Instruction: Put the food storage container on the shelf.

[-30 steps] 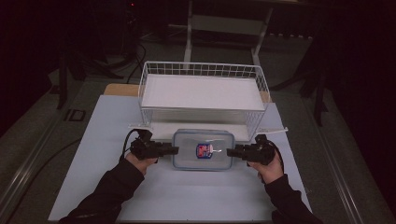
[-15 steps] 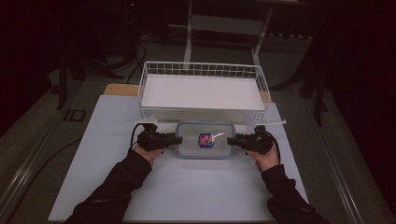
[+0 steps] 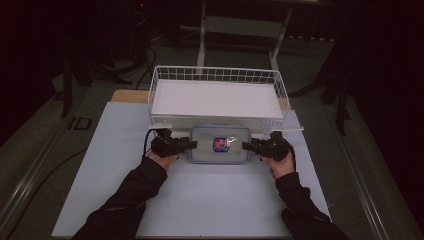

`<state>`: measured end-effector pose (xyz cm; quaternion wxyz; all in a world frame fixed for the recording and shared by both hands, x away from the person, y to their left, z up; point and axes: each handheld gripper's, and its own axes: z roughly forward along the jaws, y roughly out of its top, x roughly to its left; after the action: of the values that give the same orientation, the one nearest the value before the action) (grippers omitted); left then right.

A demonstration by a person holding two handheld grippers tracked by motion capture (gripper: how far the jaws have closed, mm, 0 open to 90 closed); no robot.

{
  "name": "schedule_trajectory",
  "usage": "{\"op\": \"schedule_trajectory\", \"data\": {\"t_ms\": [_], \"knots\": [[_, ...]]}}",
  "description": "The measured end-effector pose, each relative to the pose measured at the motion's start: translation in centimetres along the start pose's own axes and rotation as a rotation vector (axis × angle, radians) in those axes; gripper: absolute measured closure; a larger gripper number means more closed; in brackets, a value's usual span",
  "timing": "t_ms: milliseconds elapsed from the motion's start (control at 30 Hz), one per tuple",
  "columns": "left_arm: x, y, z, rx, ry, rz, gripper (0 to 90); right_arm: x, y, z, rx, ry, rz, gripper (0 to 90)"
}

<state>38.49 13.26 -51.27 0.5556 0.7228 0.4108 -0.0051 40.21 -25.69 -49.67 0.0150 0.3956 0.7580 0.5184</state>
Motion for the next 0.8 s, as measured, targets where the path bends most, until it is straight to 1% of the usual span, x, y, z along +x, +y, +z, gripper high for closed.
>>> {"op": "schedule_trajectory", "data": {"t_ms": [67, 100, 133, 167, 200, 267, 300, 333, 367, 400, 433, 467, 500, 600, 633, 667, 700, 733, 767, 800], "knots": [[0.1, 0.0, 0.0, -0.003, -0.001, -0.002, 54.7, 0.0, -0.1, 0.0, -0.004, 0.001, 0.004, 48.0], [0.3, -0.1, 0.0, -0.017, -0.004, -0.017, 54.5, 0.1, -0.1, 0.1, -0.015, -0.015, 0.010, 47.1], [0.3, -0.1, 0.0, -0.017, -0.004, -0.017, 54.4, 0.1, -0.1, 0.1, -0.015, -0.015, 0.010, 47.1], [0.6, -0.1, 0.1, -0.033, -0.016, -0.040, 54.3, 0.2, 0.0, 0.2, -0.023, -0.028, 0.025, 46.6], [0.6, -0.1, 0.1, -0.033, -0.016, -0.040, 54.1, 0.3, 0.0, 0.3, -0.028, -0.036, 0.036, 46.2], [0.7, -0.1, 0.2, -0.043, -0.012, -0.047, 52.8, 0.4, 0.1, 0.4, -0.030, -0.045, 0.041, 45.6], [0.8, 0.0, 0.3, -0.043, -0.004, -0.059, 52.0, 0.5, 0.1, 0.5, -0.035, -0.067, 0.041, 45.1], [0.8, 0.0, 0.4, -0.038, 0.009, -0.052, 50.8, 0.6, 0.2, 0.5, -0.038, -0.078, 0.037, 45.2], [0.7, 0.1, 0.6, -0.036, 0.018, -0.066, 49.0, 0.8, 0.2, 0.6, -0.037, -0.094, 0.026, 45.3], [0.7, 0.1, 0.7, -0.038, 0.032, -0.059, 47.3, 0.9, 0.3, 0.8, -0.032, -0.105, 0.012, 46.7], [0.7, 0.0, 0.7, -0.053, 0.049, -0.049, 46.7, 1.0, 0.3, 0.9, -0.036, -0.124, 0.010, 47.1], [0.7, 0.1, 0.6, -0.062, 0.072, -0.030, 47.8, 1.1, 0.3, 1.0, -0.034, -0.140, 0.009, 44.3], [0.8, 0.2, 0.6, -0.066, 0.084, -0.029, 48.2, 1.1, 0.3, 1.1, -0.035, -0.153, 0.007, 43.3], [0.8, 0.2, 0.7, -0.073, 0.092, -0.022, 48.8, 1.1, 0.3, 1.2, -0.050, -0.165, 0.007, 40.9], [0.8, 0.3, 0.7, -0.079, 0.099, -0.025, 48.7, 1.2, 0.4, 1.4, -0.055, -0.189, 0.004, 39.6], [0.8, 0.3, 0.7, -0.079, 0.099, -0.025, 48.7, 1.2, 0.4, 1.4, -0.055, -0.189, 0.004, 39.6], [0.7, 0.4, 0.9, -0.074, 0.110, -0.023, 46.8, 1.3, 0.5, 1.5, -0.062, -0.212, -0.006, 38.1], [0.7, 0.4, 0.9, -0.074, 0.110, -0.023, 44.9, 1.3, 0.5, 1.5, -0.062, -0.212, -0.006, 38.1], [0.6, 0.4, 1.0, -0.082, 0.124, -0.029, 43.3, 1.3, 0.6, 1.6, -0.068, -0.234, -0.011, 36.5], [0.6, 0.4, 1.0, -0.082, 0.124, -0.029, 43.4, 1.3, 0.6, 1.6, -0.072, -0.239, -0.010, 36.5]]}}
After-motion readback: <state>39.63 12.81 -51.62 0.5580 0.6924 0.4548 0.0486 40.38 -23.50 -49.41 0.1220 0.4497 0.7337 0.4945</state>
